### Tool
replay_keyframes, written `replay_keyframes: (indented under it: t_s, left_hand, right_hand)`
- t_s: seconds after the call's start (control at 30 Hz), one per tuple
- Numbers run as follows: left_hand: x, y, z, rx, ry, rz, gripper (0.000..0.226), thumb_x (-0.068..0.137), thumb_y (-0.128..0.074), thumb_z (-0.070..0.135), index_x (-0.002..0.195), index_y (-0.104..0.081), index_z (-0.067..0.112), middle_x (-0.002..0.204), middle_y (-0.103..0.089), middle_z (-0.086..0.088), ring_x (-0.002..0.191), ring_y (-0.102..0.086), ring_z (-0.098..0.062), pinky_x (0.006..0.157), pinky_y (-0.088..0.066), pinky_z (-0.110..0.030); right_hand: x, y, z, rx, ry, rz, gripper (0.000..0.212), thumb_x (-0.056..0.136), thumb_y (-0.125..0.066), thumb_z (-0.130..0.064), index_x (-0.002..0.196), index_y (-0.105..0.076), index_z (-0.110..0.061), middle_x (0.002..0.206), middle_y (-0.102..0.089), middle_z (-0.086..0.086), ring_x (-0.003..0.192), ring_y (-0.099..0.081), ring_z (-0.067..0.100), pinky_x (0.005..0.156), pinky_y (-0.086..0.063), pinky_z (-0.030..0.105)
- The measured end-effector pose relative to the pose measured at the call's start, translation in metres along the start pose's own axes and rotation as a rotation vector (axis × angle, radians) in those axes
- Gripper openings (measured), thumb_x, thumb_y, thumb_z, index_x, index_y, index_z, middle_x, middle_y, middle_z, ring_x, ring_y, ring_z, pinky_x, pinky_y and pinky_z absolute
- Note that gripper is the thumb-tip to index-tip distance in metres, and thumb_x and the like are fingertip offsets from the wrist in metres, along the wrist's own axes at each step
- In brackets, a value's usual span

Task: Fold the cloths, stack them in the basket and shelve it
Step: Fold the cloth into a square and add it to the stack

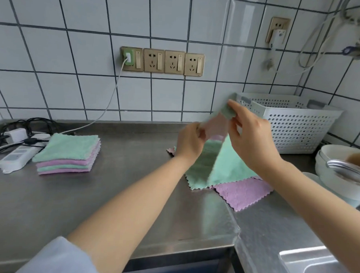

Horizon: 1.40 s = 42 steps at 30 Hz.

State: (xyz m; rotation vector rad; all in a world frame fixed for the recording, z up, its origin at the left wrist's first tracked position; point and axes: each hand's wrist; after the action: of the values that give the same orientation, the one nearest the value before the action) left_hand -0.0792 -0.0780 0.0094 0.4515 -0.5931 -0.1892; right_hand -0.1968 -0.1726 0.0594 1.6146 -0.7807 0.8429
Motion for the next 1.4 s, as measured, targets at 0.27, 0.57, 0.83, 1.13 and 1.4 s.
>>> replay_keyframes:
  t_s: [0.27, 0.57, 0.83, 1.13, 1.4]
  left_hand:
    - [-0.013, 0.132, -0.049, 0.058, 0.018, 0.097, 0.018, 0.072, -0.062, 0.006, 0.063, -0.058, 0.021, 0.058, -0.054, 0.011, 0.056, -0.045, -0.007, 0.052, -0.033, -0.016]
    - [-0.04, 0.244, -0.099, -0.065, 0.036, 0.185, 0.012, 0.085, -0.066, 0.007, 0.08, -0.064, 0.018, 0.073, -0.063, -0.003, 0.061, -0.052, 0.004, 0.063, -0.04, -0.013]
    - [-0.088, 0.32, -0.065, -0.414, 0.126, 0.07, 0.01, 0.07, -0.075, 0.017, 0.064, -0.068, 0.02, 0.068, -0.064, 0.008, 0.063, -0.059, -0.003, 0.063, -0.048, -0.015]
    - [-0.07, 0.32, -0.053, -0.545, 0.299, 0.139, 0.01, 0.089, -0.06, 0.019, 0.086, -0.067, 0.012, 0.065, -0.071, 0.005, 0.057, -0.065, -0.007, 0.057, -0.052, -0.017]
    - [-0.072, 0.257, -0.205, 0.244, 0.424, -0.173, 0.029, 0.076, -0.074, 0.019, 0.06, -0.063, -0.003, 0.056, -0.052, -0.011, 0.056, -0.043, -0.014, 0.058, -0.03, -0.027]
  right_hand:
    - [0.026, 0.01, -0.076, 0.177, 0.042, 0.224, 0.031, 0.088, -0.057, 0.002, 0.116, -0.065, -0.006, 0.08, -0.07, 0.013, 0.064, -0.063, 0.028, 0.064, -0.052, 0.038]
    - [0.021, -0.008, -0.076, 0.322, -0.218, 0.179, 0.018, 0.086, -0.061, 0.001, 0.095, -0.074, -0.008, 0.08, -0.075, 0.001, 0.072, -0.061, -0.005, 0.076, -0.047, 0.007]
    - [0.004, -0.013, -0.089, 0.877, -0.527, -0.035, 0.018, 0.089, -0.053, 0.003, 0.075, -0.061, -0.005, 0.054, -0.057, 0.008, 0.04, -0.047, 0.018, 0.043, -0.033, 0.026]
    - [0.028, -0.03, -0.096, 1.1, -0.761, -0.095, 0.03, 0.091, -0.06, -0.011, 0.062, -0.05, -0.009, 0.045, -0.04, -0.003, 0.039, -0.034, 0.012, 0.038, -0.022, 0.015]
    - [-0.051, -0.111, -0.044, 0.446, -0.826, -0.678, 0.023, 0.09, -0.064, -0.015, 0.07, -0.062, -0.003, 0.053, -0.06, 0.006, 0.039, -0.061, 0.014, 0.033, -0.037, 0.018]
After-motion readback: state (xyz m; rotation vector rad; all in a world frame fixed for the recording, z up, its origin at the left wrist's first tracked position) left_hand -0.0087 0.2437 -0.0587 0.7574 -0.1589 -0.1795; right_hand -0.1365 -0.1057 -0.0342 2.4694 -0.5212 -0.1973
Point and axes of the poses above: each hand's wrist, its own x-axis towards the middle knuckle, its own y-axis out of the back of the hand, z = x × y
